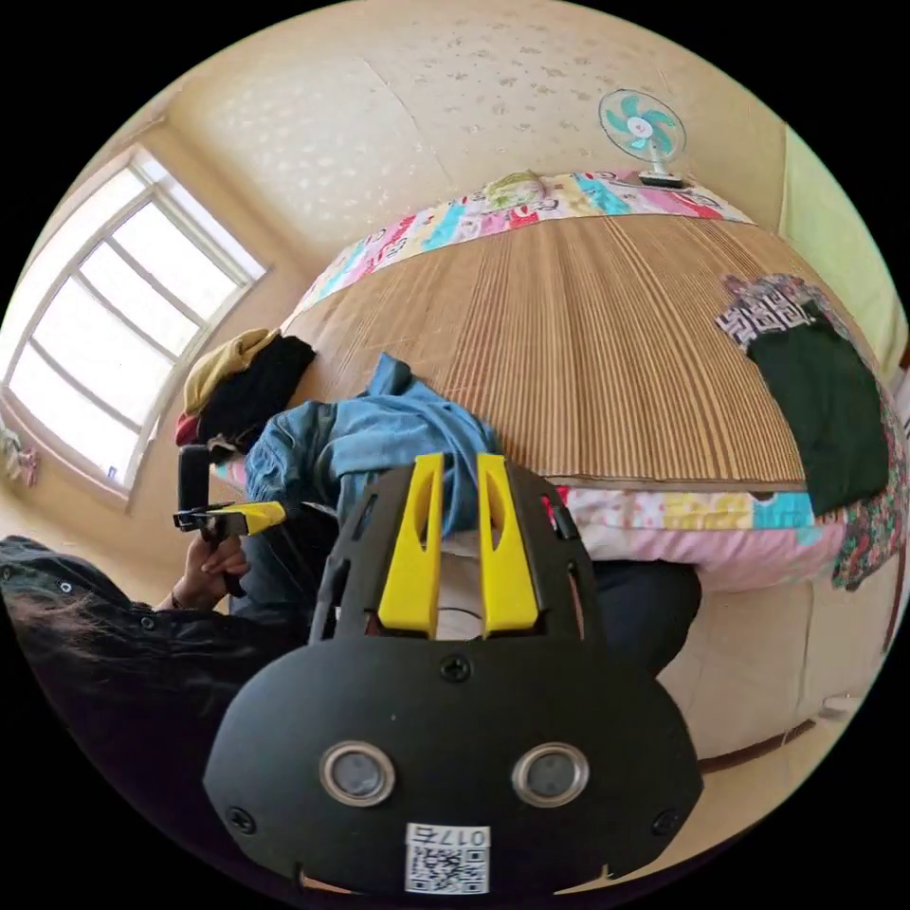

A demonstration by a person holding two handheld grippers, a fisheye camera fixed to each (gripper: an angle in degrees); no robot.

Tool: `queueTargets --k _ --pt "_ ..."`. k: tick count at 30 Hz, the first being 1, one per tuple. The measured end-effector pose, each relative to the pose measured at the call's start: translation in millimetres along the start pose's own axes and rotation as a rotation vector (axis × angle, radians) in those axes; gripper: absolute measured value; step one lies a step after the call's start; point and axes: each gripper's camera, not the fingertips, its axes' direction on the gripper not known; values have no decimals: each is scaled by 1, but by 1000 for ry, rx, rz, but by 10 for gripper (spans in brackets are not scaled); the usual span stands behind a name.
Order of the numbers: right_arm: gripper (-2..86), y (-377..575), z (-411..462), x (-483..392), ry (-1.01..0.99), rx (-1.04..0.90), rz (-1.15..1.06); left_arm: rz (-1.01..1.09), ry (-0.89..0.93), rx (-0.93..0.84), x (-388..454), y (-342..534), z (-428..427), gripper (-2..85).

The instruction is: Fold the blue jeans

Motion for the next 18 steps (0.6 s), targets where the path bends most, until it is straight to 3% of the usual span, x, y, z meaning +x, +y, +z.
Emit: queueTargets --k 4,6,9,11,12,13,15,18 --pt "134 -16 86 -154 -300 -136 -441 -47 -430 284 24 60 -105 57" --pt "154 -3 127 -229 -357 -237 -696 -102 -536 361 25 81 -136 61" --pt "153 59 206 -331 -99 -370 -1188 -208 -561 478 14 112 -172 72" --pt "96 117 288 -355 410 -396 -1539 -253 -525 557 9 129 -184 76" --pt "74 127 303 -351 495 -380 -1613 -270 -508 592 6 138 -188 77" --pt "59 130 313 -345 474 -353 -1663 -283 -499 609 5 145 -190 77" --pt "44 98 298 -347 335 -399 -1512 -301 -485 621 4 152 -190 77" --pt "36 24 227 -330 175 -244 -1153 -284 -469 645 6 164 -188 75"
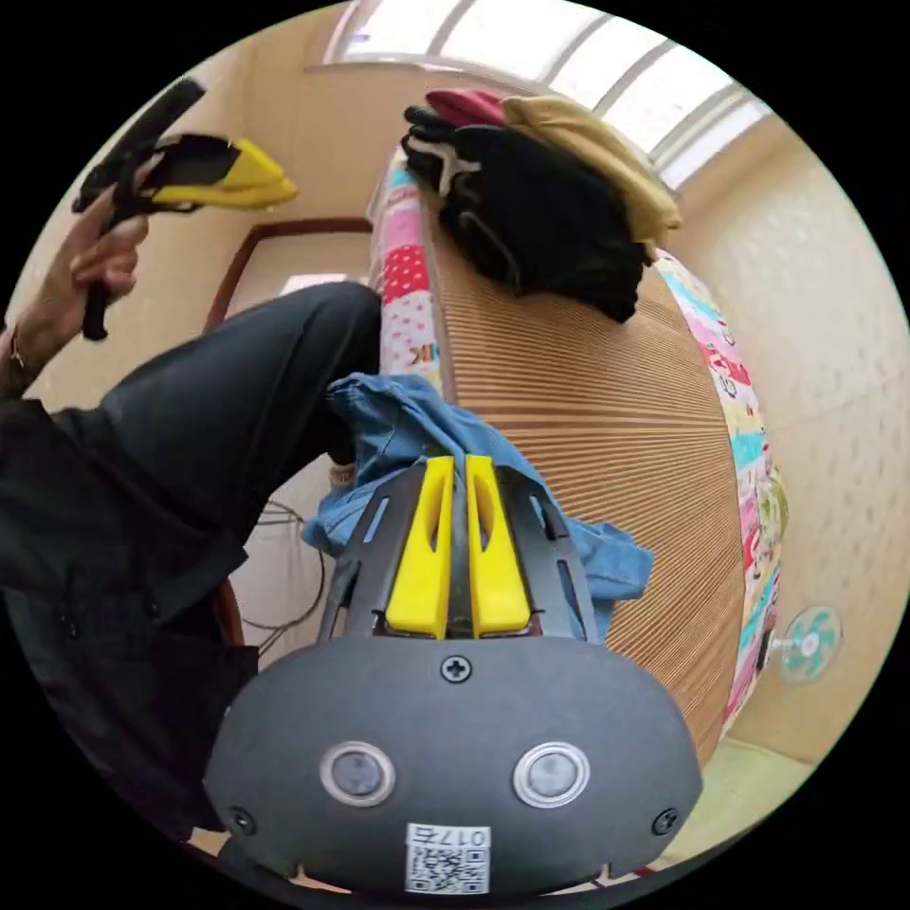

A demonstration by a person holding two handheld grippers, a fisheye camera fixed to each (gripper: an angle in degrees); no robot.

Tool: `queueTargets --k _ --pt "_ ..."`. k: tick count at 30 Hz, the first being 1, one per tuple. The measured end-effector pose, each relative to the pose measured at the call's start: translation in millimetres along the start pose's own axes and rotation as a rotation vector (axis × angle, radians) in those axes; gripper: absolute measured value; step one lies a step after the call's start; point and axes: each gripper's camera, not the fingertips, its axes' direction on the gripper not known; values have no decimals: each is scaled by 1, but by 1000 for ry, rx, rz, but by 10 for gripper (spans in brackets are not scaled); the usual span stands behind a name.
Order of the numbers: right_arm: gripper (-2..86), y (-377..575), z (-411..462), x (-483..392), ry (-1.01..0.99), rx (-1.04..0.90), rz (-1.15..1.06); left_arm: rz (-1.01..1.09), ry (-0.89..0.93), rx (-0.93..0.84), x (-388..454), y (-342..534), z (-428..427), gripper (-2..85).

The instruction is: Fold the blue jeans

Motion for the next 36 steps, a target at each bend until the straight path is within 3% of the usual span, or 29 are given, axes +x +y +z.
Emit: queueTargets --k 5,9,11,14,17,18,19,21,22,23,25,29,31,34,36 --pt "36 113 -91 149 271 151 595 69 22 -101 3 0 35 76" --pt "44 208 -54 221 88 -95 853 133 106 -234 17 -14 102 97" --pt "49 273 -38 231 18 -88 1017 162 137 -286 28 -23 132 98" --pt "53 324 -34 228 -41 -31 1107 263 19 -413 61 -38 177 73" --pt "52 359 -19 229 -81 -45 1169 593 -405 -647 114 -39 235 24" --pt "51 365 -16 230 -93 -47 1181 743 -689 -750 125 -31 266 16" --pt "48 376 -8 230 -115 -41 1193 862 -1005 -770 125 -21 295 9" --pt "48 387 3 232 -138 -26 1204 1000 -1304 -605 119 -11 320 2" --pt "52 391 9 235 -157 -13 1205 1008 -1301 -598 112 -12 330 -1" --pt "59 391 13 242 -176 9 1201 972 -1257 -647 107 -15 334 -2" --pt "72 384 14 255 -182 51 1190 742 -985 -721 90 -37 327 -4" --pt "110 337 25 314 -209 144 1141 566 -582 -626 75 -53 292 -5" --pt "121 308 48 344 -257 144 1108 412 -291 -536 60 -58 268 -5" --pt "104 269 129 380 -313 -66 1076 245 109 -488 37 -58 256 -4" --pt "70 269 179 382 -331 -252 1065 184 249 -486 24 -60 253 -3"
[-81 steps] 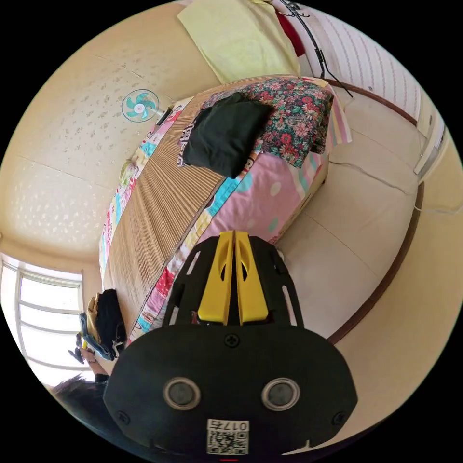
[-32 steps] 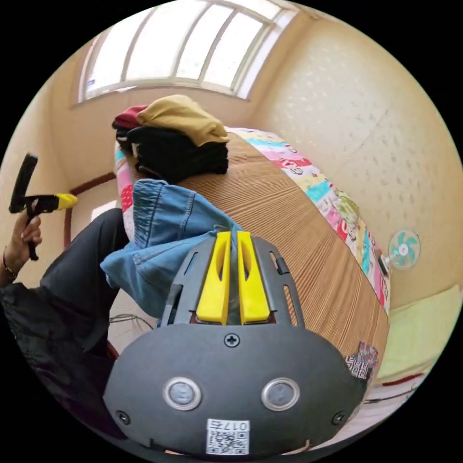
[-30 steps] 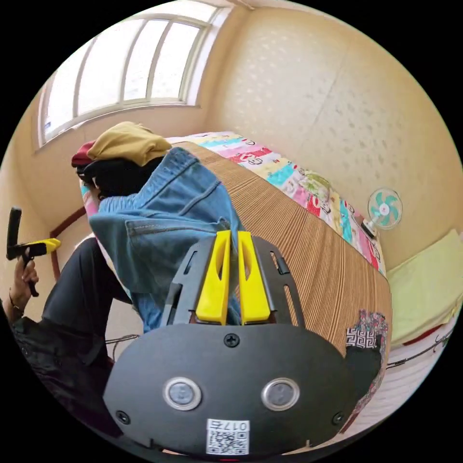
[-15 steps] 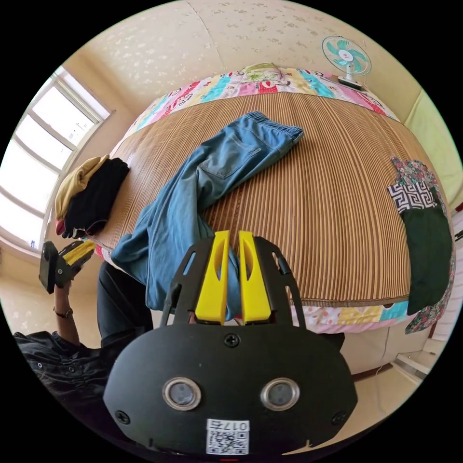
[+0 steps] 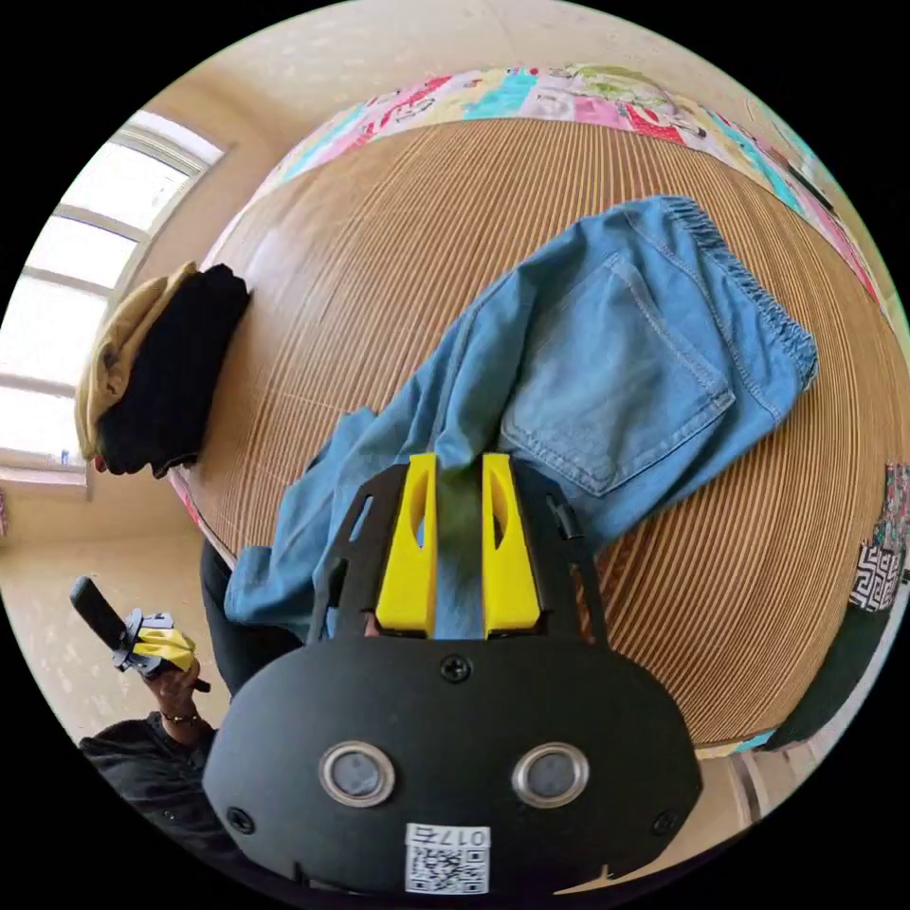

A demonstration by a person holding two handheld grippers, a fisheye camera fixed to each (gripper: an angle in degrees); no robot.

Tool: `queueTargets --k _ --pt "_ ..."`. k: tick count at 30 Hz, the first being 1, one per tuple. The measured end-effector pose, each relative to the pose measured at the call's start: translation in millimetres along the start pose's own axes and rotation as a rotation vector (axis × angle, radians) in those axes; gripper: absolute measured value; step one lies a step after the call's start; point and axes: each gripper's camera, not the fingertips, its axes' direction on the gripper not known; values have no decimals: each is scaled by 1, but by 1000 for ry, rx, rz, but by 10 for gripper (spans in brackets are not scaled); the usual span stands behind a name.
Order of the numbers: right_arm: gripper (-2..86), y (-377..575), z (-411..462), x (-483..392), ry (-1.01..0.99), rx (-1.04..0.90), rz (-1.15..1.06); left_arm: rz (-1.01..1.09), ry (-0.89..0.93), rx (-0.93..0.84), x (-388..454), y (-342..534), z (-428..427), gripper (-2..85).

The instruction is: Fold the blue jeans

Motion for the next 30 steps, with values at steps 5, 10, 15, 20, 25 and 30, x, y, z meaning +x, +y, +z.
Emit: queueTargets --k 5,10,15,20,25,30 --pt "41 110 -79 58 -406 344 -195 -32 -4 -9 -19 0 -18 -6" --pt "41 258 -131 187 -396 528 102 -3 26 -101 -37 -24 -5 -6" --pt "80 325 -131 253 -63 403 504 33 68 -167 -27 -70 30 30" --pt "138 247 -152 146 -143 485 -88 76 62 -228 9 -98 68 39" --pt "129 133 -69 38 75 188 -469 85 -4 -264 27 -99 91 47" --pt "46 103 -103 17 112 297 -470 -23 -42 -254 19 -108 86 104"
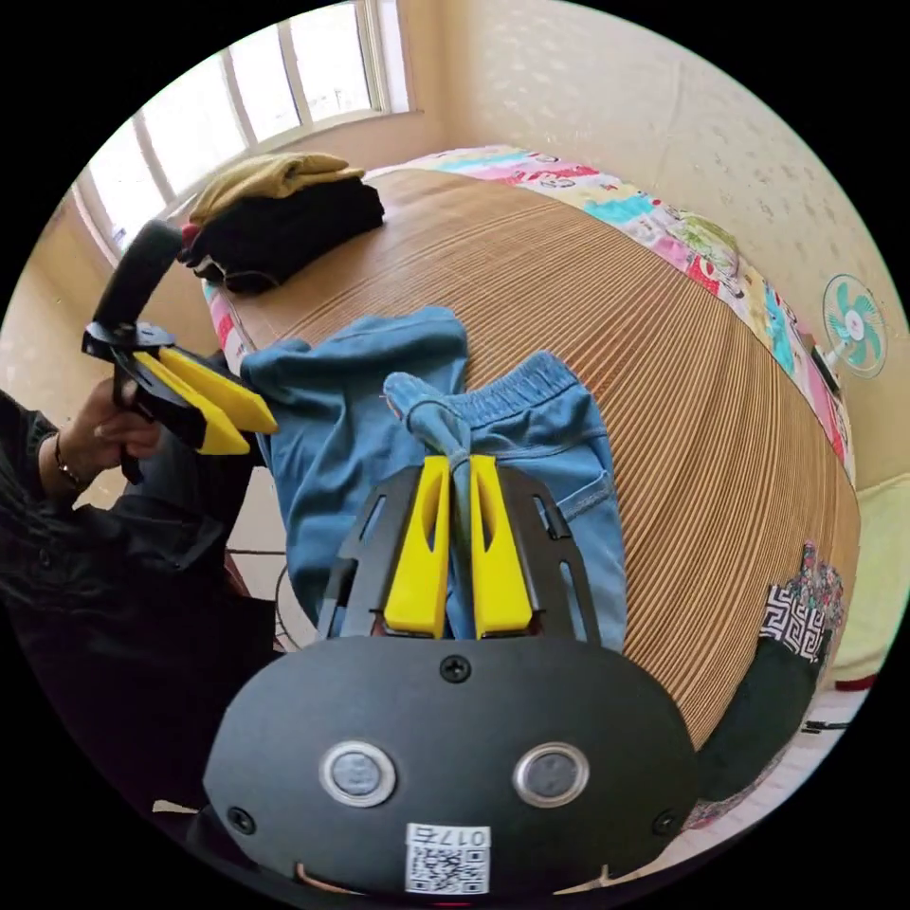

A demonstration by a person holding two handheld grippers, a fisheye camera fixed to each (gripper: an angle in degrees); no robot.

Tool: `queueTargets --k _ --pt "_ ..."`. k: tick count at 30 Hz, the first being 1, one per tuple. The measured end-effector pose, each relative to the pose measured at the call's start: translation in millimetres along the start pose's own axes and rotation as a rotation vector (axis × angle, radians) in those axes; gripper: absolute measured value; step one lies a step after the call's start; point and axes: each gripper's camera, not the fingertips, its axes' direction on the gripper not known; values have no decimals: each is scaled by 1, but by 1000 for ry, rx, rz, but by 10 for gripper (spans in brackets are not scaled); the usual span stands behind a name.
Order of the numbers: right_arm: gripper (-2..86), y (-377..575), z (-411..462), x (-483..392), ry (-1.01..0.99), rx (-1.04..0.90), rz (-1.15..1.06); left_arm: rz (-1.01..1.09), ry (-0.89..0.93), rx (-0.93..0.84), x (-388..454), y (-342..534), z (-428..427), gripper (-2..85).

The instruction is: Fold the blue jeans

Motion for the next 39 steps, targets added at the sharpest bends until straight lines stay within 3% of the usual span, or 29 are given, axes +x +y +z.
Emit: queueTargets --k 5,10,13,18,23,27,29,31,35,37,39 --pt "35 5 -137 35 -202 345 80 -35 17 60 1 -22 -7 179" --pt "35 -7 -207 30 -360 419 95 227 462 346 61 -33 -49 202" --pt "36 -14 -216 16 -311 409 126 277 376 444 101 -14 -80 212" --pt "38 -25 -208 -8 -296 470 229 174 261 529 116 25 -104 196" --pt "39 -59 -182 -44 -502 366 193 8 314 548 89 32 -116 209" --pt "37 -63 -186 -30 -762 386 210 -57 453 640 63 49 -133 60" --pt "36 -52 -204 -4 -955 473 233 -6 506 666 65 53 -148 41" --pt "35 -37 -236 13 -939 551 237 124 430 718 89 64 -191 39" --pt "35 7 -361 16 -655 772 193 411 178 751 161 80 -279 38" --pt "34 5 -418 -4 -554 817 76 658 9 729 243 83 -324 37" --pt "34 -7 -472 -36 -395 848 6 774 -205 778 316 87 -344 36"
